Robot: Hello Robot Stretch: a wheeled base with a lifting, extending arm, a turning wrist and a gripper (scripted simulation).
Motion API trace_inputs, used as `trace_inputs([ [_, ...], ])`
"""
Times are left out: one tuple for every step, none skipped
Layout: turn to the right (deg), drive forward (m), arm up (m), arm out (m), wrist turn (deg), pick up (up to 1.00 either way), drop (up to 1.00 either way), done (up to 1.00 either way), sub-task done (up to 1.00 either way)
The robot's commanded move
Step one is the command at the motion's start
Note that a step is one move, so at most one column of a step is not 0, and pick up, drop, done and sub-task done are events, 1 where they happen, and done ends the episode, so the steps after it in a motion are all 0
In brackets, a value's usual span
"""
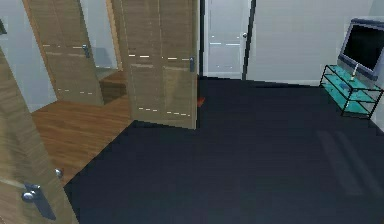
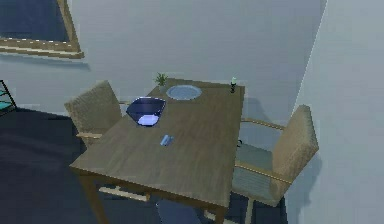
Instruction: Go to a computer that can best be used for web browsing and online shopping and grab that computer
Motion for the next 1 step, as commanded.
trace_inputs([
  [0.0, 0.00, 0.00, 0.38, 0.0, 0.00, 0.00, 0.00, 0.00],
])
